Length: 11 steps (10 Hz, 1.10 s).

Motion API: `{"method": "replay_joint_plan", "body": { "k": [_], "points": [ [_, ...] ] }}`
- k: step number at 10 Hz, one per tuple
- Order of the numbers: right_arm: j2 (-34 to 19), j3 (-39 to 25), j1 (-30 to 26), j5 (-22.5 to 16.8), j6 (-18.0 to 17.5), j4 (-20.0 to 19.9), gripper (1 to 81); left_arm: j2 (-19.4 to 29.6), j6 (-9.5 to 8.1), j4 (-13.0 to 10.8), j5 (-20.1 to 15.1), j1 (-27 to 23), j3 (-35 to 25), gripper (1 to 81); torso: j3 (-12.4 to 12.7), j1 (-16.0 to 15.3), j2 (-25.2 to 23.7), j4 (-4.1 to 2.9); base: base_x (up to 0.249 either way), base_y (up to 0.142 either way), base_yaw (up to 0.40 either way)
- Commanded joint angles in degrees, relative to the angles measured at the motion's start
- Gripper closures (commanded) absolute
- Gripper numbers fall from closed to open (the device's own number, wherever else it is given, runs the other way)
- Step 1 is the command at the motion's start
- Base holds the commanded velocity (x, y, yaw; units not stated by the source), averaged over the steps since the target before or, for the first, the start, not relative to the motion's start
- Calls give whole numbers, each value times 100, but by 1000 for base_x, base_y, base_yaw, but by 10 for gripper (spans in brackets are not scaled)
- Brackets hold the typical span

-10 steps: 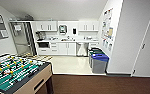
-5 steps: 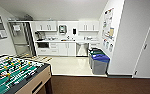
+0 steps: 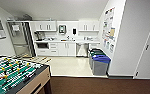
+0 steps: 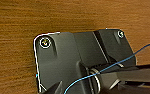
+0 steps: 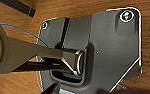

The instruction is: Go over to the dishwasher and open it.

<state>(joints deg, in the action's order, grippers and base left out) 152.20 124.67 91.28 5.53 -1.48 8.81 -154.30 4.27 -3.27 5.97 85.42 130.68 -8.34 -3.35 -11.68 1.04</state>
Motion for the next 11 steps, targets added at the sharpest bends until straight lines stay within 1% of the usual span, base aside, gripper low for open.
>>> {"method": "replay_joint_plan", "body": {
  "k": [1,11],
  "points": [
    [-108,-58,-237,-281,24,68,10,109,-14,-25,-255,-302,-51,10,0,0,0,0,93,0,0],
    [-108,-58,-246,-281,24,77,10,118,-14,-25,-263,-302,-51,10,0,0,0,0,90,0,0]
  ]
}}
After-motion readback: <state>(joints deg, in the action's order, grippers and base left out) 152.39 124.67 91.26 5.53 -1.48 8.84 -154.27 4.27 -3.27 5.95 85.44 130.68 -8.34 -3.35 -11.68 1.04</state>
